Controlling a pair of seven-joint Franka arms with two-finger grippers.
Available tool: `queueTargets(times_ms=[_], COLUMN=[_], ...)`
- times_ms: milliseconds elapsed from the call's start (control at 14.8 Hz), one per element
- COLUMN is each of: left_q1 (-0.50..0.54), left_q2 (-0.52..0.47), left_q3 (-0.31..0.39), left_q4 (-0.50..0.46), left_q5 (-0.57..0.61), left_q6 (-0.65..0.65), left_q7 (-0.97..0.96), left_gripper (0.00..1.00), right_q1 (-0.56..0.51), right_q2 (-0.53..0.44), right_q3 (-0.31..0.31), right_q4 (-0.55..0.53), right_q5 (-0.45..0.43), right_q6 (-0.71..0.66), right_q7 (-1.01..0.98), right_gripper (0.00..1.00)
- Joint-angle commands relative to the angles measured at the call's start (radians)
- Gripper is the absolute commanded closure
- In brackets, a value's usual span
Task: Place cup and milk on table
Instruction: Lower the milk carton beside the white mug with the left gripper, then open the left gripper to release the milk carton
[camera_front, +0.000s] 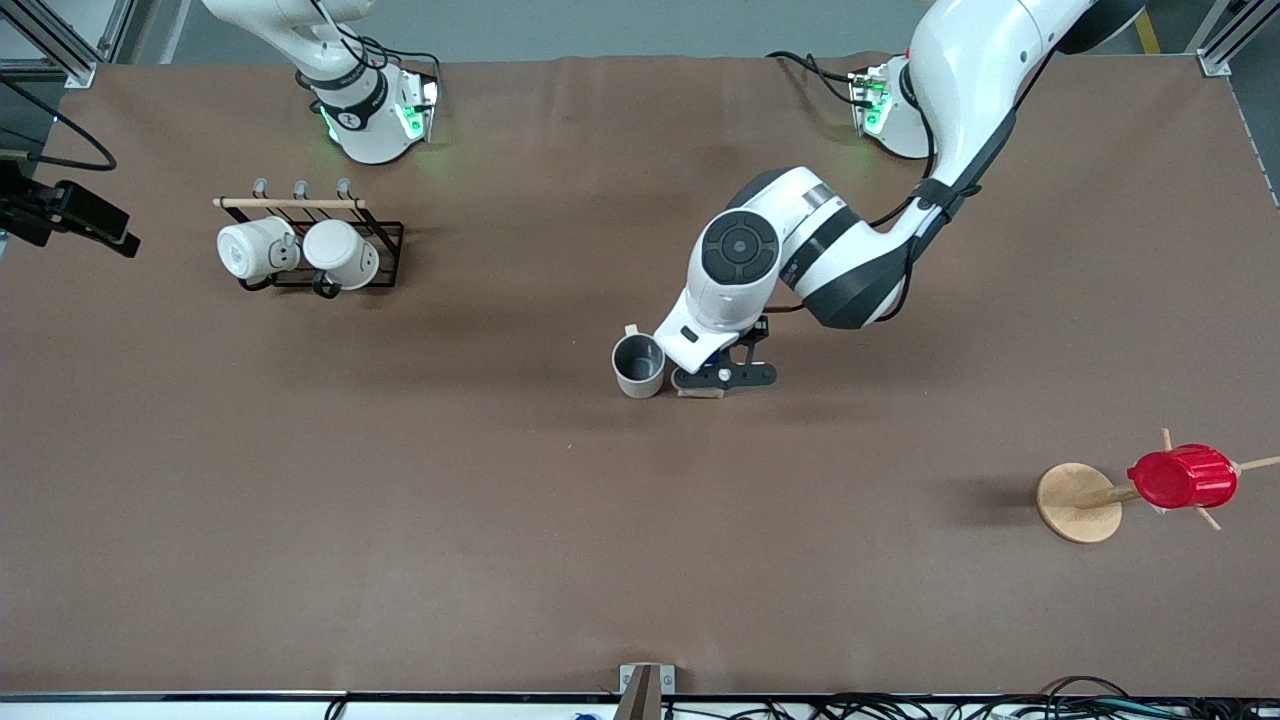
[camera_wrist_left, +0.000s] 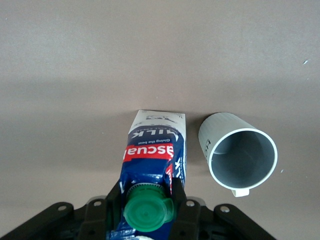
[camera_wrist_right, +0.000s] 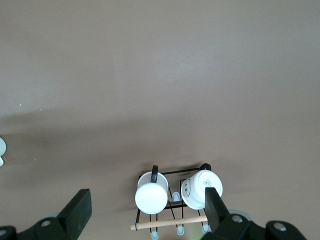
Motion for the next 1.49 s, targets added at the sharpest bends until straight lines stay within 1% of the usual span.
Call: queueTargets(times_ms=[0, 68, 135, 203, 271, 542, 677, 745, 812, 880, 1016, 1219, 1422], left_q1=[-0.010, -0.010, -0.010, -0.010, -0.009, 0.000, 0.012, 0.020, 0.048, 0.072, 0.114, 0.213, 0.304], left_q2=[0.012, 0.014, 0.012, 0.012, 0.009, -0.008, -0.066, -0.097, -0.129, -0.159, -0.221, -0.265, -0.275], left_q3=[0.005, 0.005, 0.005, 0.005, 0.005, -0.001, -0.003, -0.003, -0.003, -0.003, -0.003, -0.045, -0.104], left_q4=[0.015, 0.018, 0.016, 0.016, 0.018, 0.023, 0.026, 0.024, 0.023, 0.023, 0.015, 0.013, 0.015], left_q5=[0.013, 0.012, 0.013, 0.015, 0.015, 0.015, 0.010, -0.001, -0.024, -0.039, -0.044, -0.064, -0.077], left_q6=[-0.008, -0.008, -0.008, -0.008, -0.008, -0.009, -0.017, -0.029, -0.044, -0.060, -0.101, -0.132, -0.161], left_q7=[-0.018, -0.018, -0.020, -0.018, -0.018, -0.021, -0.029, -0.028, -0.020, -0.017, -0.009, 0.035, 0.084], left_gripper=[0.75, 0.60, 0.24, 0.08, 0.00, 0.00, 0.00, 0.00, 0.00, 0.00, 0.00, 0.00, 0.00], right_q1=[-0.015, -0.015, -0.021, -0.026, -0.027, -0.049, -0.055, -0.057, -0.064, -0.072, -0.075, -0.069, -0.064], right_q2=[-0.016, -0.016, -0.016, -0.016, -0.016, -0.016, -0.015, -0.010, 0.002, 0.019, 0.021, 0.019, 0.017], right_q3=[0.006, 0.006, 0.008, 0.008, 0.009, 0.008, 0.012, 0.014, 0.014, 0.016, 0.017, 0.019, 0.019], right_q4=[-0.015, -0.015, -0.015, -0.015, -0.015, -0.015, -0.014, 0.006, 0.053, 0.069, 0.071, 0.071, 0.071], right_q5=[0.017, 0.018, 0.018, 0.018, 0.018, 0.014, 0.014, 0.005, 0.015, 0.017, 0.017, 0.018, 0.017], right_q6=[-0.008, -0.009, -0.011, -0.014, -0.016, -0.020, -0.019, -0.013, -0.017, -0.020, -0.019, -0.022, -0.023], right_q7=[0.008, 0.006, 0.005, 0.003, 0.001, -0.037, -0.038, -0.038, -0.038, -0.040, -0.040, -0.038, -0.038], right_gripper=[0.00, 0.00, 0.00, 0.00, 0.00, 0.00, 0.00, 0.00, 0.00, 0.00, 0.00, 0.00, 0.00])
